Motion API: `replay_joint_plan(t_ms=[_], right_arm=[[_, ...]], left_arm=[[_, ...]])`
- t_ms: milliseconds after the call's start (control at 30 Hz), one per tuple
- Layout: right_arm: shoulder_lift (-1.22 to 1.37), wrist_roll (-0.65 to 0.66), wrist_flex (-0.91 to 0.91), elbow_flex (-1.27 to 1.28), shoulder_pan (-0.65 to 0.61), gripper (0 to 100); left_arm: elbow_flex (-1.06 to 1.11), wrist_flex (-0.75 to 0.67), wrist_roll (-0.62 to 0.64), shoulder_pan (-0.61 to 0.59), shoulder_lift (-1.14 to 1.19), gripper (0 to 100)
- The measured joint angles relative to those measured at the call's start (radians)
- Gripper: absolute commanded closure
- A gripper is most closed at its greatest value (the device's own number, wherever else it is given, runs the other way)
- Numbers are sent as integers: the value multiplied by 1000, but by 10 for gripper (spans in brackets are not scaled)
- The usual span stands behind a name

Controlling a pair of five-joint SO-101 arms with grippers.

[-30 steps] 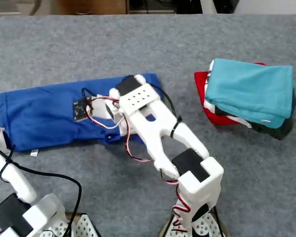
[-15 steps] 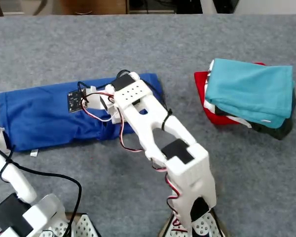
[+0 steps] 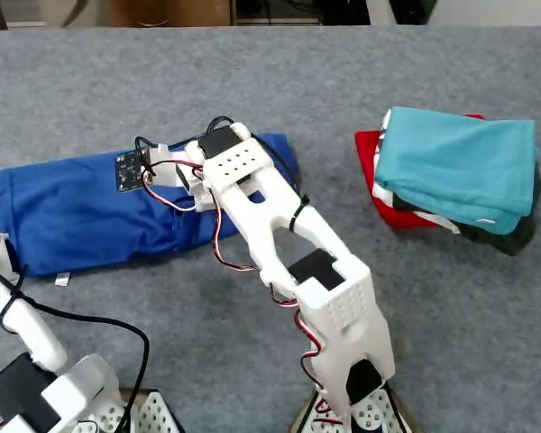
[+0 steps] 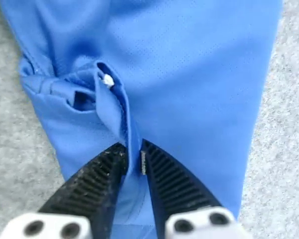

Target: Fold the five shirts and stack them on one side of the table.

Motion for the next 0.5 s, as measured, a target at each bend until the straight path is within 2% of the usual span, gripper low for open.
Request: replay_joint_plan(t_ms=[67, 133, 233, 333, 500], right_arm=[[0, -20, 0, -9, 23, 706], [0, -78, 0, -29, 52, 643], [0, -110, 20, -69, 89, 651], [0, -115, 104, -147, 100, 726], [0, -121, 318, -325, 98, 998]], left_arm=[[0, 0, 0, 0, 0, 981], [0, 0, 0, 0, 0, 981], [0, 0, 0, 0, 0, 981], [0, 0, 0, 0, 0, 981], [0, 0, 0, 0, 0, 981]])
